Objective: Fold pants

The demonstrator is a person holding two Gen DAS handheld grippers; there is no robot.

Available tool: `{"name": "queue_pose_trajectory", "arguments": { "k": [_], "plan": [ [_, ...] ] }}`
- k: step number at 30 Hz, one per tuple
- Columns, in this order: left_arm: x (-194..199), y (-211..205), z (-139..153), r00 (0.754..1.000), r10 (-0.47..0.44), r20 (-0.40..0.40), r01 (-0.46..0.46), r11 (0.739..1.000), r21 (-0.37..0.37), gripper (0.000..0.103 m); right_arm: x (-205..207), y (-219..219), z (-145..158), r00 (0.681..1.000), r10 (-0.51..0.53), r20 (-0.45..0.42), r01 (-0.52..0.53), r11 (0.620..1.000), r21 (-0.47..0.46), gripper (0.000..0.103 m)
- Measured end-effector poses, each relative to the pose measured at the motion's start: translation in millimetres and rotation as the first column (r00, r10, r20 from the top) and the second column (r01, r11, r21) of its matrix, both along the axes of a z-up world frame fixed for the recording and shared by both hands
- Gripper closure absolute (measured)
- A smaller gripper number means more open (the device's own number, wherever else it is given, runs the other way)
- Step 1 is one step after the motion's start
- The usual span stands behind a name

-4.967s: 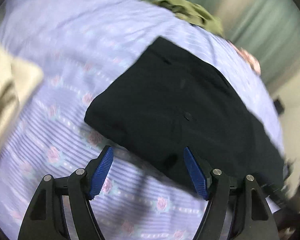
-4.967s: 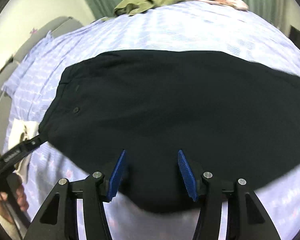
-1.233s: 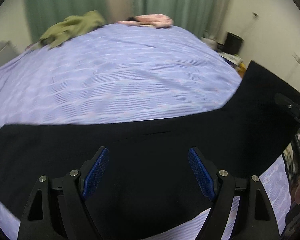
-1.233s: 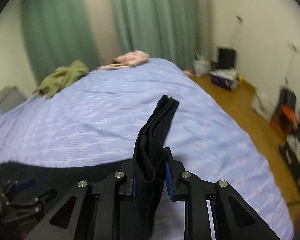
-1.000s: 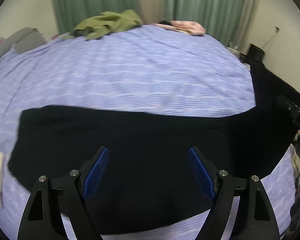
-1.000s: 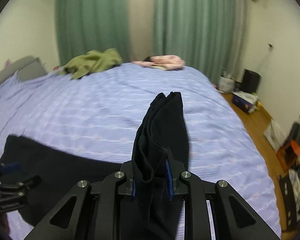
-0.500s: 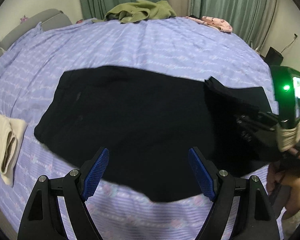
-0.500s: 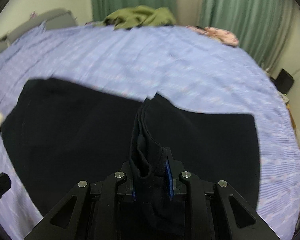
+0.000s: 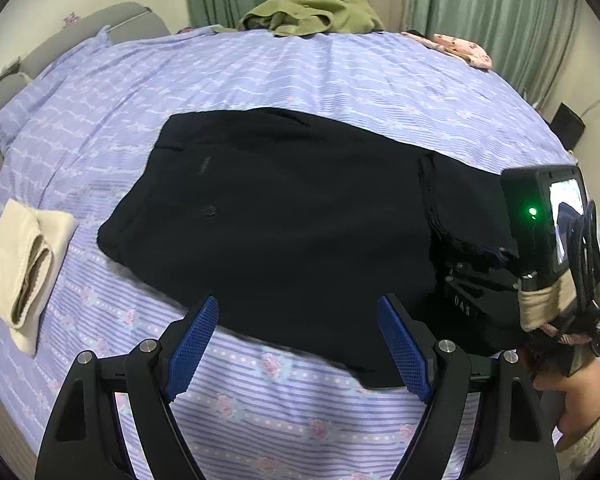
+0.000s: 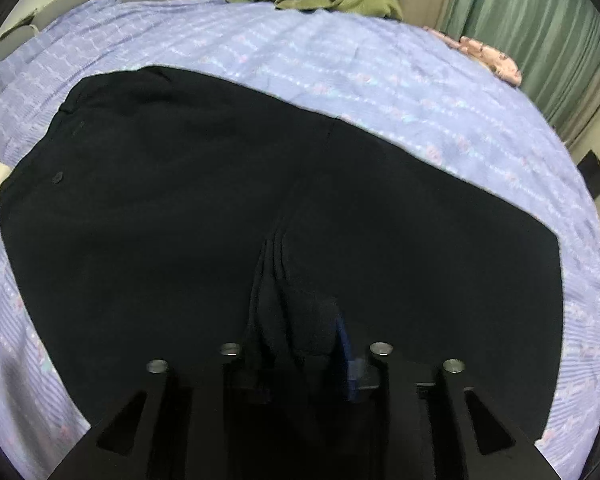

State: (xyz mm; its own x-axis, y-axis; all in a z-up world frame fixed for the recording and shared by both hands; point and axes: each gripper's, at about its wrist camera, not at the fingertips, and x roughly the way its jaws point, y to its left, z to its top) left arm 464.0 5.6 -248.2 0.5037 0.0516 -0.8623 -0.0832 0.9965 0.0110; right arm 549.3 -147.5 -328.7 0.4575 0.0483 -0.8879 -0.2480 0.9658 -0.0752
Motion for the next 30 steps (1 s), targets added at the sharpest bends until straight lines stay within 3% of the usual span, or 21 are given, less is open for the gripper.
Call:
{"name": "queue_pose_trajectory", "arguments": {
  "k": [3,8,14,16,19,22,24,30],
  "plan": [
    [-2,14,-2,0.999,0.033,-0.007,-0.033,0.999,-0.015,0.021,-7,12,3,0.999,0.033,-0.006,-0.032,0.999,0.029,0.058],
    [-7,41,-3,0.997,0.08,-0.008,-0.081,0.996,-0.024,0.021,-22,35,15,0.996,0.086,-0.03,-0.083,0.992,0.098,0.057],
    [-17,97,3,0.989,0.145,0.027,-0.143,0.987,-0.067,0.02,-51,57,59,0.998,0.057,0.025,-0.06,0.989,0.136,0.055],
    [-20,120,5,0.984,0.171,0.042,-0.166,0.981,-0.096,0.019,-60,64,76,0.998,0.011,0.062,-0.019,0.99,0.139,0.039],
    [-21,153,9,0.979,0.193,0.062,-0.182,0.971,-0.153,0.017,-65,71,96,0.994,-0.037,0.104,0.022,0.99,0.141,0.036],
    [-15,186,1,0.978,0.198,0.065,-0.172,0.942,-0.287,0.016,-70,86,104,0.99,-0.078,0.12,0.063,0.99,0.127,0.029],
    [-6,209,-14,0.978,0.203,0.049,-0.166,0.899,-0.405,0.016,-66,96,102,0.989,-0.105,0.109,0.092,0.989,0.115,0.028],
    [25,233,-64,0.977,0.213,0.005,-0.186,0.868,-0.46,0.017,-51,126,81,0.99,-0.121,0.07,0.111,0.985,0.134,0.028]
  ]
}}
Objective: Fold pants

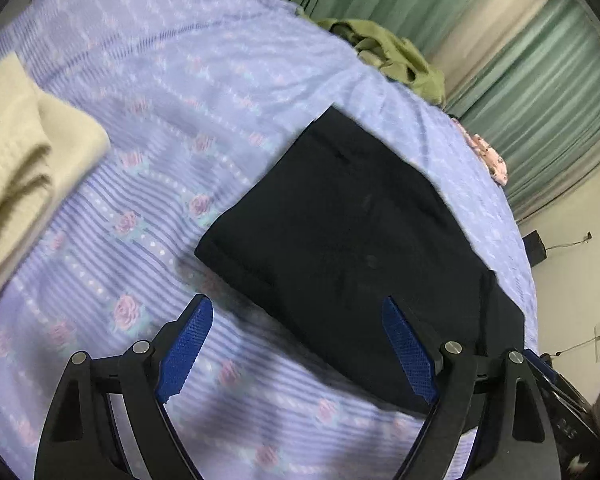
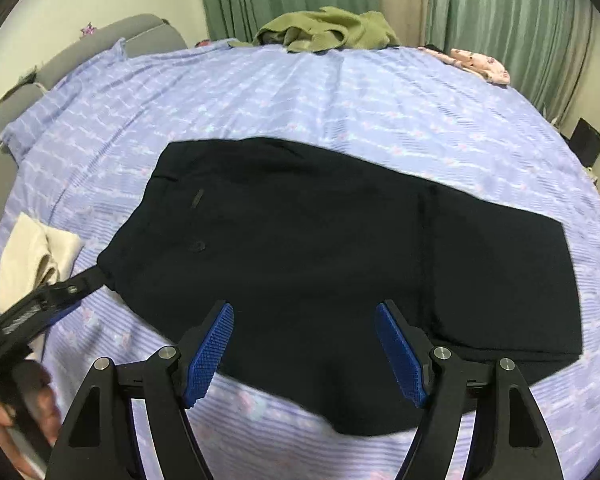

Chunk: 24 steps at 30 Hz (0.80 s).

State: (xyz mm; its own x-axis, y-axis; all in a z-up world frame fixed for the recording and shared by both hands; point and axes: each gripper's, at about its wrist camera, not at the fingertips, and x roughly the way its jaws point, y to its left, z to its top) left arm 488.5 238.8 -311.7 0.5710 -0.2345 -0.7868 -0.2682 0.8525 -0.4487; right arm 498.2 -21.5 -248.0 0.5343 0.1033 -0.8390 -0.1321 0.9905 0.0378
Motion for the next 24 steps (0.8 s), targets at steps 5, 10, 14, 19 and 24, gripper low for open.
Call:
{"name": "queue_pose_trajectory", "arguments": {
  "k": [5,10,14,19,24],
  "plan": [
    [16,13,-44,0.999,0.016,-0.035,-0.021,0.991,-0.131,0.017,8,21,-16,1.0,0.025,0.0,-0.025,1.0,-0.017,0.028],
    [25,16,-58,0.999,0.05,-0.001,-0.049,0.976,-0.211,0.018,13,30,-23,0.999,0.046,0.015,-0.045,0.998,-0.042,0.028],
    [40,15,-63,0.995,0.1,0.03,-0.087,0.955,-0.284,0.018,17,28,-28,0.998,0.061,0.026,-0.059,0.997,-0.048,0.028],
    [62,-5,-62,0.994,0.112,0.011,-0.107,0.974,-0.2,0.015,26,18,-33,0.999,0.033,0.019,-0.032,0.999,-0.012,0.028],
    [49,4,-53,0.984,0.176,0.037,-0.144,0.895,-0.422,0.043,30,11,-32,1.0,0.017,0.022,-0.017,1.0,0.007,0.028]
  ]
}}
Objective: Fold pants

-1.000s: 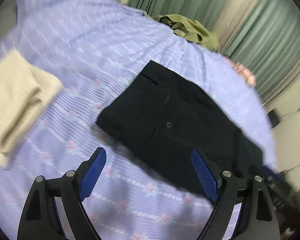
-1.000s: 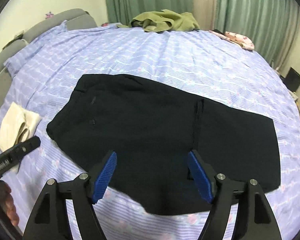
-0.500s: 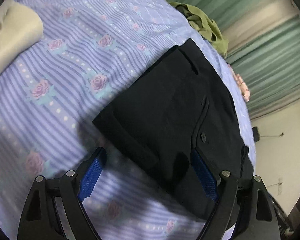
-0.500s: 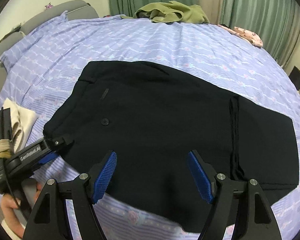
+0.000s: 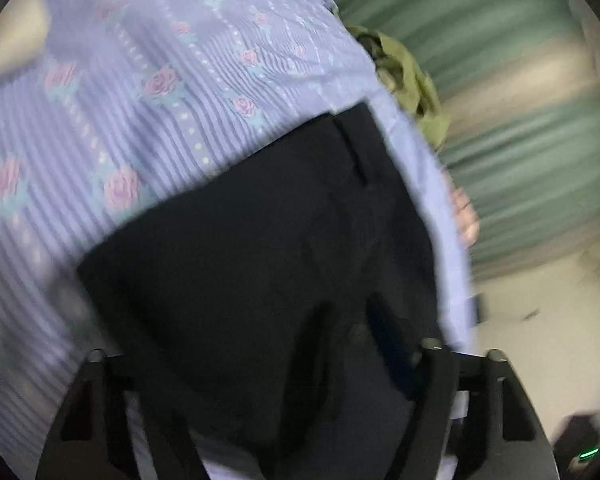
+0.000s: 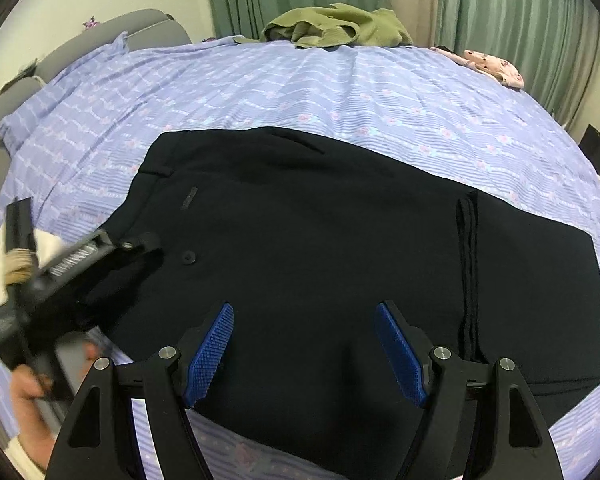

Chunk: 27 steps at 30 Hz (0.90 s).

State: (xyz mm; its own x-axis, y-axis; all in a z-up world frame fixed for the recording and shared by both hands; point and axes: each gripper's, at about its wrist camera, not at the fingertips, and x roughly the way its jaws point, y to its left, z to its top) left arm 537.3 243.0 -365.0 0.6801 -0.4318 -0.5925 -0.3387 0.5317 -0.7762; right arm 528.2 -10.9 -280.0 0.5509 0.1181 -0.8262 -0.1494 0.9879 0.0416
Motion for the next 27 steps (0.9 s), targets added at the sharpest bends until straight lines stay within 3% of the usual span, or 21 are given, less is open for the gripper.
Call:
{"name": "queue_pose_trajectory", "arguments": {
  "k": [1,3,4,5,7,9,11,13,15,17,20,27],
  "plan": [
    [-6,6,2,0.999,0.025,0.031,-0.023,0.998,-0.065,0.05,0,-2,1,1.0,0.002,0.003,-0.002,1.0,0.004,0.028],
    [-17,17,7,0.988,0.102,0.12,-0.075,0.974,-0.213,0.052,-1,-5,2,1.0,0.005,0.009,-0.005,1.0,0.003,0.028],
    [-17,17,6,0.982,0.12,0.149,-0.083,0.969,-0.233,0.051,-2,-7,4,1.0,0.006,0.016,-0.006,1.0,0.001,0.028],
    [-13,16,3,0.986,0.111,0.126,-0.084,0.975,-0.205,0.051,-2,-9,5,1.0,0.005,0.022,-0.006,1.0,0.001,0.028],
    [4,5,-10,0.997,0.076,-0.02,-0.077,0.992,-0.096,0.051,-1,-11,7,1.0,0.002,0.03,-0.002,1.0,-0.005,0.028],
    [11,-2,-15,0.997,0.049,-0.067,-0.051,0.998,-0.028,0.068,0,-14,8,0.999,0.001,0.038,-0.001,1.0,-0.014,0.028],
    [8,-4,-5,0.997,0.06,-0.054,-0.06,0.998,-0.002,0.084,1,-18,9,0.999,-0.003,0.039,0.004,1.0,-0.025,0.028],
    [5,-8,18,0.999,0.047,-0.008,-0.047,0.998,0.042,0.085,1,-23,11,0.999,-0.001,0.04,0.001,1.0,-0.014,0.028],
    [8,-24,50,1.0,0.004,0.02,-0.007,0.986,0.168,0.086,0,-31,15,0.999,-0.006,0.046,0.007,1.0,-0.01,0.028],
    [10,-48,86,0.997,-0.061,0.051,0.042,0.946,0.32,0.086,-4,-43,22,0.999,-0.009,0.053,0.009,1.0,0.0,0.029],
    [9,-94,140,0.984,-0.16,0.083,0.09,0.836,0.542,0.086,-14,-67,39,0.997,-0.018,0.079,0.019,1.0,-0.004,0.029],
    [3,-194,213,0.944,-0.307,0.124,0.112,0.649,0.753,0.086,-46,-149,79,0.989,-0.079,0.123,0.083,0.996,-0.024,0.029]
  ]
}}
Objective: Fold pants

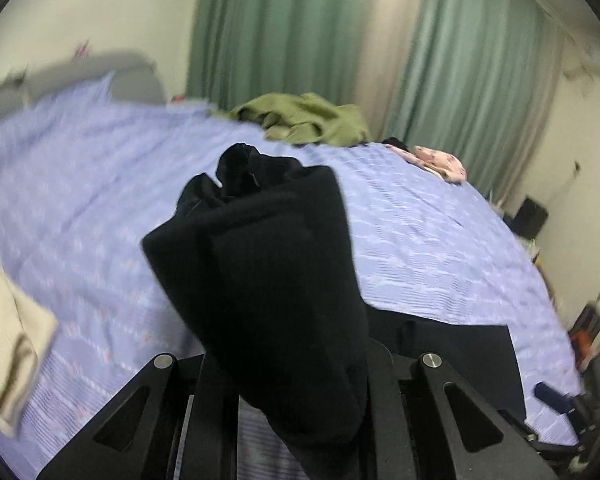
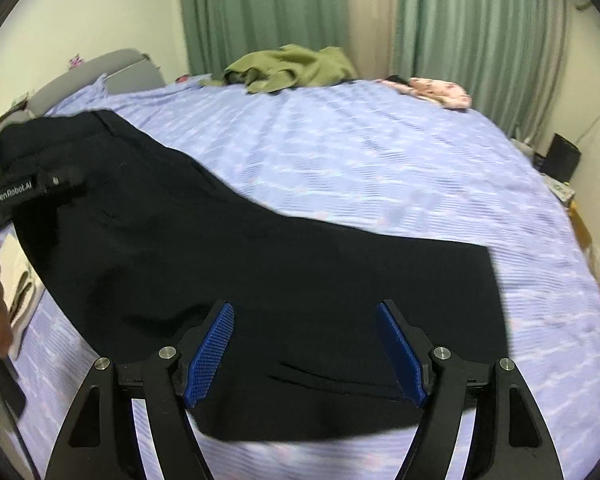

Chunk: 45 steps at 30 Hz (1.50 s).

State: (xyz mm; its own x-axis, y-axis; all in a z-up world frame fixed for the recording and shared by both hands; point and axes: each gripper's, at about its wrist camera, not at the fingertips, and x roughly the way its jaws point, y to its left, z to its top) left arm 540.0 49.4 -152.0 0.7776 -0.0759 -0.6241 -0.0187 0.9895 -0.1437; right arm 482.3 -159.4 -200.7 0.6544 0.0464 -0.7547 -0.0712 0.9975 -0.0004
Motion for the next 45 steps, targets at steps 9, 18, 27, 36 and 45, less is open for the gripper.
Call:
{"name": "queue_pose_trajectory", "arguments": {
  "k": [9,18,27,36,45],
  "plan": [
    [3,-149,27,0.983,-0.18,-0.04,0.185,0.97,0.159,0.086,-36,-114,40,0.992,-0.122,0.018,0.122,0.993,0.006,0.028],
    [37,-301,-43,0.897,-0.357,-0.259,0.394,0.913,0.106,0.086,-42,-217,35,0.973,-0.229,-0.024,0.228,0.974,-0.008,0.028],
    [9,-367,-113,0.849,-0.389,-0.358,0.467,0.87,0.161,0.083,-47,-279,-17,0.94,-0.32,-0.123,0.318,0.948,-0.035,0.028],
    [-4,-378,-100,0.777,-0.503,-0.378,0.533,0.845,-0.03,0.031,-56,-291,-37,0.916,-0.359,-0.177,0.357,0.933,-0.046,0.029],
    [-30,-326,-51,0.844,-0.489,-0.22,0.513,0.856,0.067,0.018,-60,-281,-11,0.947,-0.302,-0.11,0.306,0.952,0.021,0.029]
  ]
}}
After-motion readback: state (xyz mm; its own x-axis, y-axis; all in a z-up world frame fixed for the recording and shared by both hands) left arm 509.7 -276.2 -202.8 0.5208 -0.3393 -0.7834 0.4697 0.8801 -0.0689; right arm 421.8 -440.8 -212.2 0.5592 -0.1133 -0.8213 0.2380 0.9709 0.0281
